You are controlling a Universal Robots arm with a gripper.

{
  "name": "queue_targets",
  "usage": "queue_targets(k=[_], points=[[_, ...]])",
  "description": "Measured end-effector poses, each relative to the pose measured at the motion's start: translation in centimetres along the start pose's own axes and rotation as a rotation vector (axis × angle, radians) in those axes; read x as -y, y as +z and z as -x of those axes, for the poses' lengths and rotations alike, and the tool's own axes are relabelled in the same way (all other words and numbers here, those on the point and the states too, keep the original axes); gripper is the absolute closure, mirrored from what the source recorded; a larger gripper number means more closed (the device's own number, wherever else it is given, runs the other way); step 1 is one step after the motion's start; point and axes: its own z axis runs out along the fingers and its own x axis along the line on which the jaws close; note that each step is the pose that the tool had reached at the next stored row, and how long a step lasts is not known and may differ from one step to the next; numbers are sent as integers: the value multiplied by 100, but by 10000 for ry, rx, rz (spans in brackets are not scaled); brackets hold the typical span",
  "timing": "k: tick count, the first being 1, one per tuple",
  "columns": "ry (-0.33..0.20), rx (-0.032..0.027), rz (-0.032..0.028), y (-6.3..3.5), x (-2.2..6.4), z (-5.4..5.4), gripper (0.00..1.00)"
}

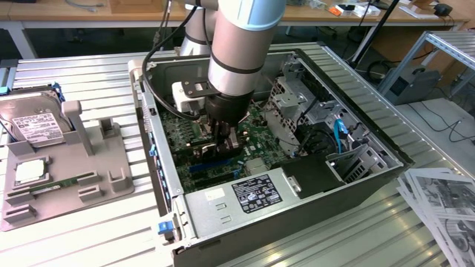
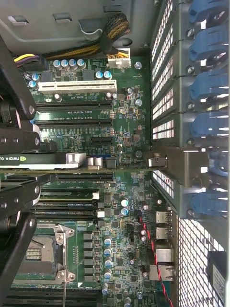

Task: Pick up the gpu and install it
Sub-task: 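Insert the gpu into the slot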

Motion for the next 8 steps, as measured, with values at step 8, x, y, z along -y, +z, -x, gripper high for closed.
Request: queue_targets(k=[8], points=[[1,2,-1,1,0,-4,73]])
